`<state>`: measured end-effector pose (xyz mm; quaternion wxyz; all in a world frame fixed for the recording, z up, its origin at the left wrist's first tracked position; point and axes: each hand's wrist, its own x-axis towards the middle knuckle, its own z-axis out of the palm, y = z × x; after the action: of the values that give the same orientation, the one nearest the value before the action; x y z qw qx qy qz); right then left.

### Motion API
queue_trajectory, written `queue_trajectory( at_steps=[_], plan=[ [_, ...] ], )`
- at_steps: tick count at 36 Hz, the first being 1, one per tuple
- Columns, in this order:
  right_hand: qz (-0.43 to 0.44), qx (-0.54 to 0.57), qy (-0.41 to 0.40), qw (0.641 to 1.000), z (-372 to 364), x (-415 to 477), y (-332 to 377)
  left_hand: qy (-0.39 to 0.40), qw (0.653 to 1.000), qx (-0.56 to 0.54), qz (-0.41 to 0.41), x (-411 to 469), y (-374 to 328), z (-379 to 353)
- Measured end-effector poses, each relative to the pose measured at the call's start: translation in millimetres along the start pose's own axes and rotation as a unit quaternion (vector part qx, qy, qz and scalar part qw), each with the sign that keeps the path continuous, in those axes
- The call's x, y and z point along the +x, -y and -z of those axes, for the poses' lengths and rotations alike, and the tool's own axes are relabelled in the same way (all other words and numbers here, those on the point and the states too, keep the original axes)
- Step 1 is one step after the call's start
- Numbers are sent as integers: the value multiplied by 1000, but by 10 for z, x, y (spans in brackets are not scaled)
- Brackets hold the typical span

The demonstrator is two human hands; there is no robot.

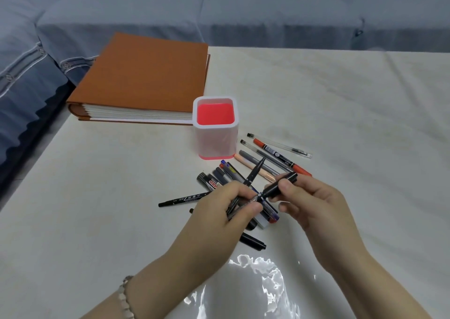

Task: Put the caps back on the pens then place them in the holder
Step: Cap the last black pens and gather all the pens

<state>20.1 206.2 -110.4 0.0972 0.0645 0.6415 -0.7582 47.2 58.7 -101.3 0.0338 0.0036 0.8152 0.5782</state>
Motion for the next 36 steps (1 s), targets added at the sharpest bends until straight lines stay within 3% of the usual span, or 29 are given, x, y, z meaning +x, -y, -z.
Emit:
queue_trajectory(
  at_steps=[5, 10, 12, 15, 18, 21, 24, 27, 29, 31, 34, 36],
  plan=[
    [49, -7, 10, 999, 10, -11, 0, 6, 1000, -30, -7, 6, -63, -37],
    [58, -28, 42, 997, 37, -34, 65, 67, 976, -183, 99, 56, -25, -25],
    [41, -51, 54, 996, 70, -27, 60, 81, 977, -155, 123, 87, 38, -26],
    [7, -152, 55, 987, 203, 17, 9, 96, 991, 16, 89, 140, 99, -31],
    [33, -352, 1, 935, 473, 76, -35, 97, 989, 82, 77, 172, 130, -7],
    [13, -508, 21, 861, 722, 81, -111, 80, 991, 36, 103, 179, 157, -7],
    [-35, -593, 74, 801, 828, 60, -288, 72, 988, -1, 135, 154, 164, -29],
    [9, -614, 75, 785, 835, 53, -402, 98, 974, -86, 183, 121, 132, -20],
    [31, -598, 60, 798, 809, 57, -407, 100, 958, -157, 219, 111, 118, 10],
    [44, -523, 25, 851, 750, 72, -359, 95, 944, -202, 241, 97, 117, 37],
    [52, -316, -5, 947, 581, 95, -211, 98, 937, -227, 247, 78, 108, 67],
    [71, -219, -4, 973, 473, 107, -106, 111, 937, -225, 241, 62, 95, 85]
  ],
)
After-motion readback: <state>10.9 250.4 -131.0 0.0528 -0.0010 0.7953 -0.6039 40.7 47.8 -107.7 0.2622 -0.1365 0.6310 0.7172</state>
